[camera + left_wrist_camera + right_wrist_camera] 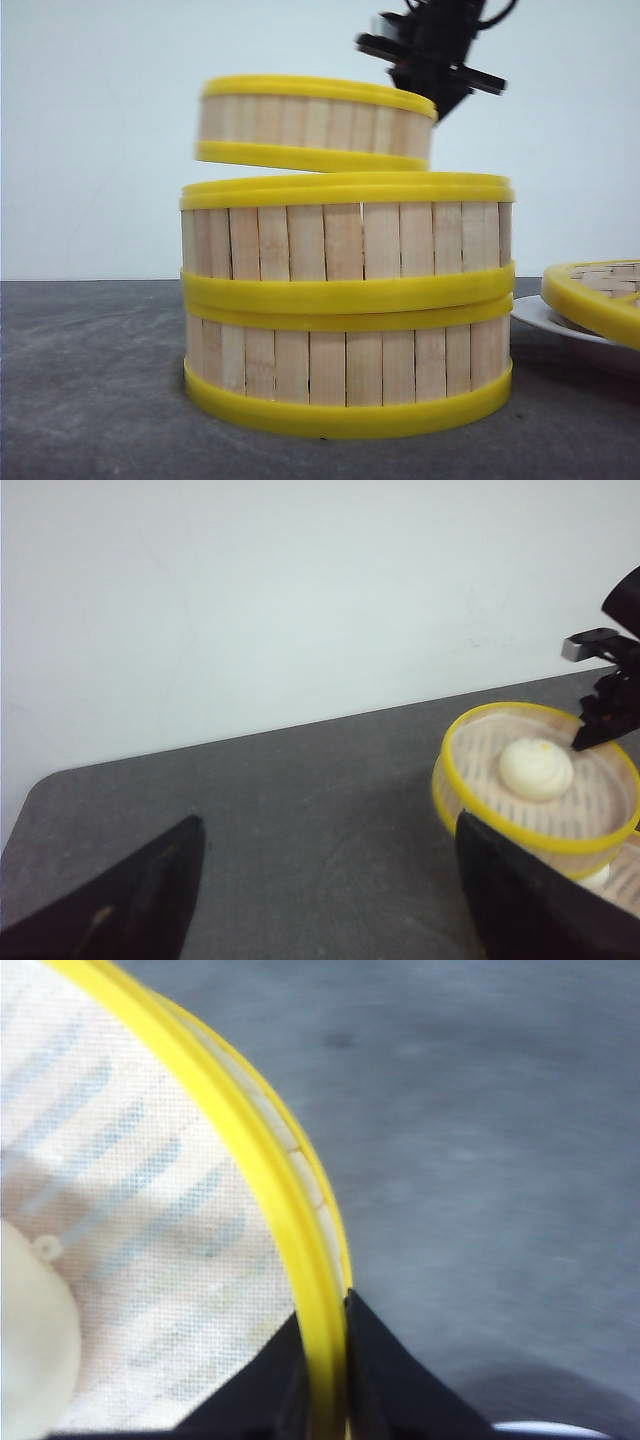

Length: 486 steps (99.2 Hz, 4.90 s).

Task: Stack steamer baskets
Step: 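Grip the basket rim with the right gripper and lift it, then lower the held basket onto the top of the two-basket stack, then open the right gripper and withdraw it from the stack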

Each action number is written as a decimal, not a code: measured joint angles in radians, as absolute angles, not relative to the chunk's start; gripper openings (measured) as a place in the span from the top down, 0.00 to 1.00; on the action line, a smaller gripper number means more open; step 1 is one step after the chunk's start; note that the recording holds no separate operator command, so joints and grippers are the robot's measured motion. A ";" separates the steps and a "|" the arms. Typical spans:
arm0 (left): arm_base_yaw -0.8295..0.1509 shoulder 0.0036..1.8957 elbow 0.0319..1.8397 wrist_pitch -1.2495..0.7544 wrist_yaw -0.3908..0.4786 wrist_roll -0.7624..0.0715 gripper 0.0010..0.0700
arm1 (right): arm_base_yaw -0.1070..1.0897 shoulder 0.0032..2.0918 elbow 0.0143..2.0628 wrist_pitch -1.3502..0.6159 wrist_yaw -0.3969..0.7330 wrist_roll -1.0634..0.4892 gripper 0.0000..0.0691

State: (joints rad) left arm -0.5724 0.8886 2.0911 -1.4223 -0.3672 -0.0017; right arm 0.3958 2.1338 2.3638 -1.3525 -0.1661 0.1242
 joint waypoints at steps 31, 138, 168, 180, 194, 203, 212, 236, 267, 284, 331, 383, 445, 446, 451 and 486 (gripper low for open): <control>-0.573 0.877 2.091 -1.423 -0.366 -0.028 0.33 | 0.460 2.066 2.364 -1.353 -0.168 0.108 0.97; -0.574 0.876 2.091 -1.415 -0.333 -0.042 0.33 | 0.472 1.830 1.858 -1.353 -0.098 0.094 0.97; -0.574 0.876 2.091 -1.415 -0.333 -0.042 0.33 | 0.447 1.843 1.859 -1.353 -0.105 0.089 0.97; -0.574 0.876 2.091 -1.415 -0.333 -0.042 0.33 | 0.430 1.846 1.859 -1.353 -0.104 0.089 0.97; -0.574 0.876 2.091 -1.415 -0.333 -0.042 0.33 | 0.420 1.853 1.859 -1.353 -0.110 0.089 0.97; -0.574 0.876 2.091 -1.415 -0.333 -0.042 0.33 | 0.420 1.853 1.859 -1.353 -0.130 0.085 0.97; -0.574 0.876 2.091 -1.415 -0.333 -0.042 0.33 | 0.427 1.854 1.859 -1.353 -0.158 0.076 0.97; -0.574 0.876 2.091 -1.415 -0.333 -0.042 0.33 | 0.445 1.854 1.859 -1.353 -0.153 0.063 0.97; -0.574 0.876 2.091 -1.415 -0.333 -0.042 0.33 | 0.445 1.854 1.859 -1.353 -0.165 0.060 0.90; -0.574 0.876 2.091 -1.415 -0.333 -0.042 0.33 | 0.453 1.854 1.859 -1.353 -0.181 0.060 0.67; -0.574 0.876 2.091 -1.402 -0.333 -0.042 0.33 | 0.361 1.854 1.911 -1.354 -0.196 0.055 0.64; -0.574 0.875 1.988 -1.338 -0.307 -0.041 0.33 | 0.337 1.732 1.961 -1.202 -0.204 0.030 0.62; -0.574 0.875 1.966 -1.246 -0.289 -0.040 0.33 | 0.240 1.185 1.084 -0.956 0.030 0.024 0.70; -0.574 0.875 1.966 -1.241 -0.289 -0.039 0.33 | 0.239 1.188 1.079 -0.958 0.030 0.025 0.70; -0.574 0.876 1.966 -1.225 -0.289 -0.034 0.33 | 0.232 1.198 1.067 -0.973 0.030 0.037 0.70; -0.574 0.876 1.962 -1.238 -0.288 -0.020 0.35 | 0.173 1.283 1.059 -1.071 0.044 0.057 0.70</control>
State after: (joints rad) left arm -0.5735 0.8757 1.9621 -1.2381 -0.2882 -0.0196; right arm 0.1730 1.2831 1.0592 -1.0710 0.0444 0.0574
